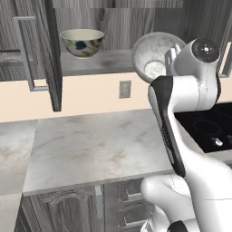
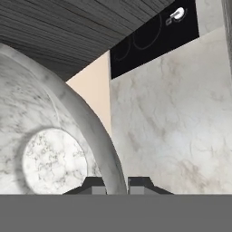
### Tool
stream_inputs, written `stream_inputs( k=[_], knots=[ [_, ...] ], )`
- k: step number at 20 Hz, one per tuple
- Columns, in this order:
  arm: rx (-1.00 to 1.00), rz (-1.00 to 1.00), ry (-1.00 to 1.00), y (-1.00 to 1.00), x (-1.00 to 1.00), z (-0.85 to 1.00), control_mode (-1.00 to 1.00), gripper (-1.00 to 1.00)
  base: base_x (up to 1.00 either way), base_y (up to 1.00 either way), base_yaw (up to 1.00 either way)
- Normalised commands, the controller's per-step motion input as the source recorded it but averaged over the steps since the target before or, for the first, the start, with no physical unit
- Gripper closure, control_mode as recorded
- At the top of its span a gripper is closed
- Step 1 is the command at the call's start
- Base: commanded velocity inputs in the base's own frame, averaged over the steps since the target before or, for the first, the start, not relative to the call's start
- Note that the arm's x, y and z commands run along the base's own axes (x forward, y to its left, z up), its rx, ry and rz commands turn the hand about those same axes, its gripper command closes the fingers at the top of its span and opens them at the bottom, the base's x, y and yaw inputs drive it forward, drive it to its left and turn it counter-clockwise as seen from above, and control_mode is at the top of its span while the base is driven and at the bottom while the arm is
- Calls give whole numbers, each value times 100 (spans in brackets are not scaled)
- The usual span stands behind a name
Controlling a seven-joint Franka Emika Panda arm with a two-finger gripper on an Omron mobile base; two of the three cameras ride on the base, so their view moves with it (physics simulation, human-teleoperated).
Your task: Open the cabinet. Pick the bowls from the counter and place them in the cabinet. Then close the cabinet.
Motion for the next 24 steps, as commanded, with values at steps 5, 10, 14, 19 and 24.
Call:
stream_inputs(
  k=[5, 10, 14, 19, 24],
  knots=[
    [0, 0, 0, 0, 30, 16, -100, 100, 0, 0, 0],
    [0, 0, 4, 0, 47, 5, -100, 100, 0, 0, 0],
    [0, 0, 3, 0, 48, 1, -100, 100, 0, 0, 0],
    [0, 0, 0, 0, 35, 0, -100, 100, 0, 0, 0],
    [0, 0, 0, 0, 27, 0, -100, 100, 0, 0, 0]
  ],
)
